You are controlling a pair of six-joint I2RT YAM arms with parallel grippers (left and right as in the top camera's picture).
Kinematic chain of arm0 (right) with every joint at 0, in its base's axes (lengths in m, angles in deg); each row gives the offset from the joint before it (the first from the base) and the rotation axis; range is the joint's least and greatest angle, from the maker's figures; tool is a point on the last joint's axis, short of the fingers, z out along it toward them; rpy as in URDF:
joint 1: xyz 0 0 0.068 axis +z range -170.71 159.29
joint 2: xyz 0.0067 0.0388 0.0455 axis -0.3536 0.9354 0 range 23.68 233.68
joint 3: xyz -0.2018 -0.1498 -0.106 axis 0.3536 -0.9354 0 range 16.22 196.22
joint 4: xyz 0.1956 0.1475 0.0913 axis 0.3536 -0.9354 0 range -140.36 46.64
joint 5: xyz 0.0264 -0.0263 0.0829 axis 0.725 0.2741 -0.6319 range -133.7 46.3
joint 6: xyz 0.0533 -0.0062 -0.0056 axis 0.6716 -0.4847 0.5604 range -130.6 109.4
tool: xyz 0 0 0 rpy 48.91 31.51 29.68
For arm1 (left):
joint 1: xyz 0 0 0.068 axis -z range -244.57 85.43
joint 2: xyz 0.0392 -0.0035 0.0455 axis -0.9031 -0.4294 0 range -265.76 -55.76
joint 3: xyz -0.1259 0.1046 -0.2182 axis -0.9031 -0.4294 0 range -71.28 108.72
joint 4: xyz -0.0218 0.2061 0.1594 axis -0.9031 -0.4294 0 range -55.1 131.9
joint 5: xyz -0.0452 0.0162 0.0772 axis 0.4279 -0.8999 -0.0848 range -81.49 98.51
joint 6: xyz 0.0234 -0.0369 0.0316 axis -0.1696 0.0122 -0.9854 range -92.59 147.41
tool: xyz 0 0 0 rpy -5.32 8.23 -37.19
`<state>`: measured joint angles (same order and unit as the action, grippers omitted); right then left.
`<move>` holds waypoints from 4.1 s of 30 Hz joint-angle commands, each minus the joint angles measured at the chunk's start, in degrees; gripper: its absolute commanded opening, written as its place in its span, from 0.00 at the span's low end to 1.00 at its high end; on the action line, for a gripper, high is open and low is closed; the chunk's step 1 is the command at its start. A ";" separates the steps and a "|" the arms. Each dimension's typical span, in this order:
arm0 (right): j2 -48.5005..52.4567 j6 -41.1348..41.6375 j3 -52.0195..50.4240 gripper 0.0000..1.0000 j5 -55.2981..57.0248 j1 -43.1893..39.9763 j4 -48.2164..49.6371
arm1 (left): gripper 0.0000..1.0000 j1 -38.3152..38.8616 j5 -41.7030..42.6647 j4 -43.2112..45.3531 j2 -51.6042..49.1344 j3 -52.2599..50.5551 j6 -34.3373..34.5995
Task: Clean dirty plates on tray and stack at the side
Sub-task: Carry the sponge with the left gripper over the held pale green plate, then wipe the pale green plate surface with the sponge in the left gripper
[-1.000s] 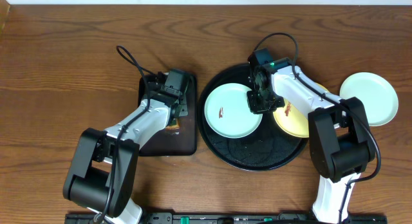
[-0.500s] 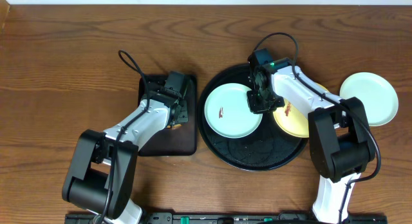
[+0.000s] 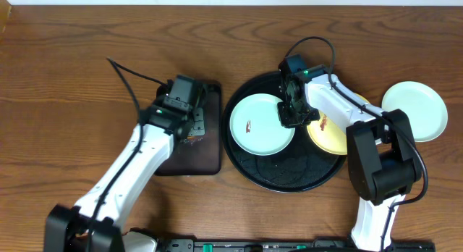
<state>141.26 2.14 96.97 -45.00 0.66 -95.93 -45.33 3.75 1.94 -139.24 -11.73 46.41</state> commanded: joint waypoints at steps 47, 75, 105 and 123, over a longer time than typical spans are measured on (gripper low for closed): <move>-1.01 -1.25 -0.57 0.15 0.44 0.44 0.50 | 0.08 -0.33 11.63 -10.97 -8.09 18.64 -4.66; -1.01 -1.25 -0.57 0.15 0.44 0.44 0.48 | 0.07 12.61 11.78 3.28 -25.38 17.49 1.38; -1.01 -1.25 -0.57 0.13 0.44 0.44 0.42 | 0.08 14.05 13.73 9.46 -36.04 13.66 2.40; -1.01 -1.27 -0.57 0.13 0.44 0.44 0.31 | 0.09 16.74 25.20 16.70 -36.33 7.74 7.15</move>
<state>141.26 1.74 96.93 -45.15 0.66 -95.74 -31.40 19.93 20.39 -169.97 0.05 51.88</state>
